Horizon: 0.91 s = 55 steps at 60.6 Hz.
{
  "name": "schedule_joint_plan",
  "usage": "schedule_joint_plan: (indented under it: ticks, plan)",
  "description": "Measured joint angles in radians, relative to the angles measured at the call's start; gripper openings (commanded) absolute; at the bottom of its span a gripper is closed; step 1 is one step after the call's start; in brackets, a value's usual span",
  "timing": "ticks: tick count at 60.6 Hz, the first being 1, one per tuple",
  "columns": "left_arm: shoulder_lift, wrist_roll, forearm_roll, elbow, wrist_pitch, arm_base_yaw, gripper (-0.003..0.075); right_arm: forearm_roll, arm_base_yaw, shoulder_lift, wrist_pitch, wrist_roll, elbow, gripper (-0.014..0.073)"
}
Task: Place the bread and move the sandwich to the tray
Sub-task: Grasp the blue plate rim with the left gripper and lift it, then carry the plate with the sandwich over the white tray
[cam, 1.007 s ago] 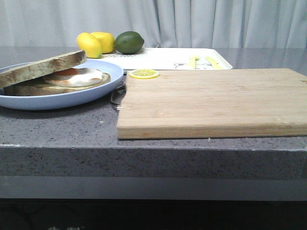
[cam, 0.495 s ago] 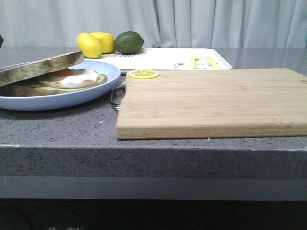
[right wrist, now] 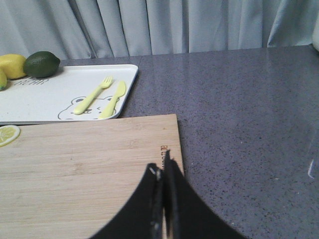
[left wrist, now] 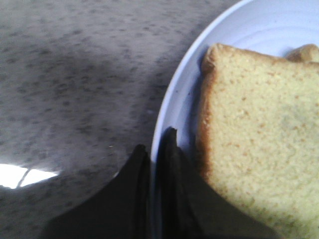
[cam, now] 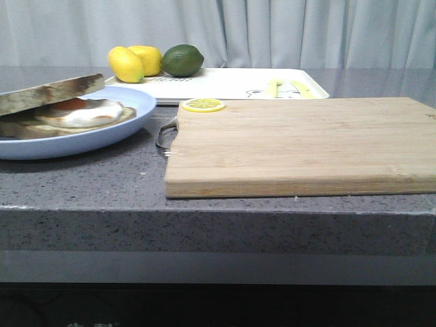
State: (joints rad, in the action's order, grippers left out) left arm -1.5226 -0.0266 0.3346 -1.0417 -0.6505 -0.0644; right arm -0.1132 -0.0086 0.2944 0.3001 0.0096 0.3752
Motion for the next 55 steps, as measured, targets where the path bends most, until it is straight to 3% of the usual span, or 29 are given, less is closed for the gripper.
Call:
schedule_joint_plan:
  ticks: [11,21,55]
  plan:
    - [0.018,-0.226,0.244,0.0,-0.074,-0.109,-0.002,-0.004,0.0,0.0,0.0,0.0,0.0,-0.006]
    - [0.018,-0.347,0.345,-0.013,-0.155,-0.146,-0.002,-0.005,0.0,0.0,0.002,0.0,0.0,-0.006]
    - [-0.069,-0.341,0.414,-0.385,-0.383,-0.143,-0.002,-0.009,0.0,0.0,0.002,0.0,0.0,-0.006]
